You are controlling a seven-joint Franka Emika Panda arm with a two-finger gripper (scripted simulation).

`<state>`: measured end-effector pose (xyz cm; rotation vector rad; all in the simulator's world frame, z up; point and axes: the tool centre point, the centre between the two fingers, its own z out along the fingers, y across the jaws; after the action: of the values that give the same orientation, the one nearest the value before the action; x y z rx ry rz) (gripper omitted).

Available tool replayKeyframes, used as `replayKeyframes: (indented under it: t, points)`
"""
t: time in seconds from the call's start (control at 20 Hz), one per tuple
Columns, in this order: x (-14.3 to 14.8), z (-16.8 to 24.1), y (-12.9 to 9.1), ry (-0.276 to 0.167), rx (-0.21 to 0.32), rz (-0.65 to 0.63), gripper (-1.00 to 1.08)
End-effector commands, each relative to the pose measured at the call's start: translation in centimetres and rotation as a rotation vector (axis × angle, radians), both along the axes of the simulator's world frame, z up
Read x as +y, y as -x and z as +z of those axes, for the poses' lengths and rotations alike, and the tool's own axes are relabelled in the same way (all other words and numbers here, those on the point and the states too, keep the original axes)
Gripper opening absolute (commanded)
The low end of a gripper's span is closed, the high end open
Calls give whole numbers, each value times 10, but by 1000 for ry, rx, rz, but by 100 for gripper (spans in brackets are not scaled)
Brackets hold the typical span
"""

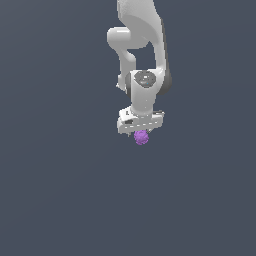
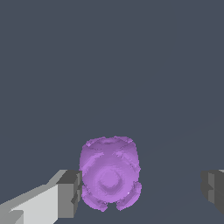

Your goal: Pick up the object and move it to a goal position.

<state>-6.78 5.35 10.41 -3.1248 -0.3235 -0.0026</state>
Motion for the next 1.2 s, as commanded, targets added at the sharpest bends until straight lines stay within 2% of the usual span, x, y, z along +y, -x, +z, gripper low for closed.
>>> replayKeyframes:
  t: [0.0, 0.35, 0.7, 1.15]
  points:
    - [8, -6, 10, 0, 0, 29, 100]
    - [17, -14, 24, 0, 2, 65, 100]
    - [17, -22, 24, 0, 2, 64, 100]
    - [17, -58, 25, 0, 2, 66, 100]
